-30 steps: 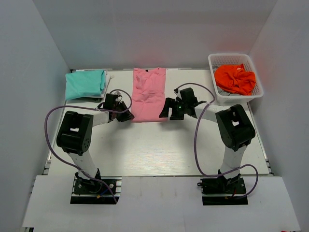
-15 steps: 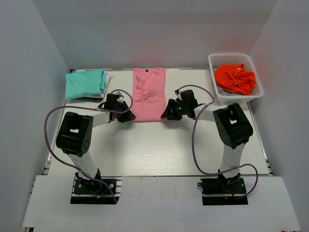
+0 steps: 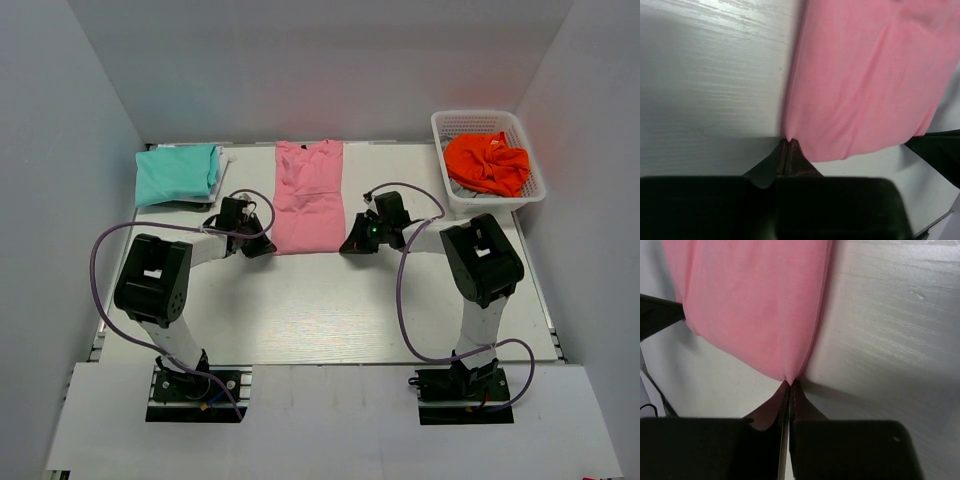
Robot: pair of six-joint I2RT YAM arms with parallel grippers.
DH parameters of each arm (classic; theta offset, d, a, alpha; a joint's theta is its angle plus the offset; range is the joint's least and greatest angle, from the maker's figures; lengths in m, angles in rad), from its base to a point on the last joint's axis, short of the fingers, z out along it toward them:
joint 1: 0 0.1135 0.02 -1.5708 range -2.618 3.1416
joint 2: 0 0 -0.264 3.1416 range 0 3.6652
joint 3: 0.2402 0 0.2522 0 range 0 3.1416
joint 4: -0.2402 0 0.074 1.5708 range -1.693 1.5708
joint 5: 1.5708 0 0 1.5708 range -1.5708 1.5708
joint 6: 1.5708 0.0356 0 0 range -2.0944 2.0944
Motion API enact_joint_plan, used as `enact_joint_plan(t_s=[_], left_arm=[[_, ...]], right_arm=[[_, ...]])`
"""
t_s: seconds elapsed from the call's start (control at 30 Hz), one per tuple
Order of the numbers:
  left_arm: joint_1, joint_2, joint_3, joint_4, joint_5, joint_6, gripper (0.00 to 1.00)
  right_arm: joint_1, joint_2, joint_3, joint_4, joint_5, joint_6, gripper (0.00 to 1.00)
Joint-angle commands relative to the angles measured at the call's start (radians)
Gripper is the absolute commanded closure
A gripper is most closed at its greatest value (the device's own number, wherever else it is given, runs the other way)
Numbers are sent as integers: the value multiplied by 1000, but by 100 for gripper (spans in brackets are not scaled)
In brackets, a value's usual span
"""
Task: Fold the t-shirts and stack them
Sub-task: Grab one side of the 2/3 rectangular tshirt with both arms
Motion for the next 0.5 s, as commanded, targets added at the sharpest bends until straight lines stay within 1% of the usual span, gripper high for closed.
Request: enact_joint_plan(t_s=[0.0,0.03,0.13,0.17,0.23,0.3,0.37,0.4,0.43,0.47], left_arm=[[-22,37,-38,-111,-39,27,98],[-22,48,-18,-111,-39,27,100],[-31,71,14,-146,-27,36,100],[-31,71,14,-158,-3,36,100],[-41,31,14,-204,-2,36,100],[-50,-67,-27,-238,7,24,100],[-61,-149,-56,-280,33,24,100],[-71,-232,-79,-293,43,24,100],[-80,-271,-80,-332,62,24,100],[-81,-306,-90,-352,76,13,100]], right_arm=[[2,-1,-21,-29,6,-25,99],[4,-1,-18,-26,6,-26,99],[2,-13,-40,24,1,-25,100],[4,-33,-45,23,-7,-28,100],[13,-57,-57,-9,-19,-43,100],[16,-134,-79,-35,-11,-68,100],[24,-212,-143,-80,7,-80,100],[27,-293,-160,-94,7,-80,100],[33,-324,-187,-145,12,-81,100],[36,-352,-220,-159,6,-80,100]])
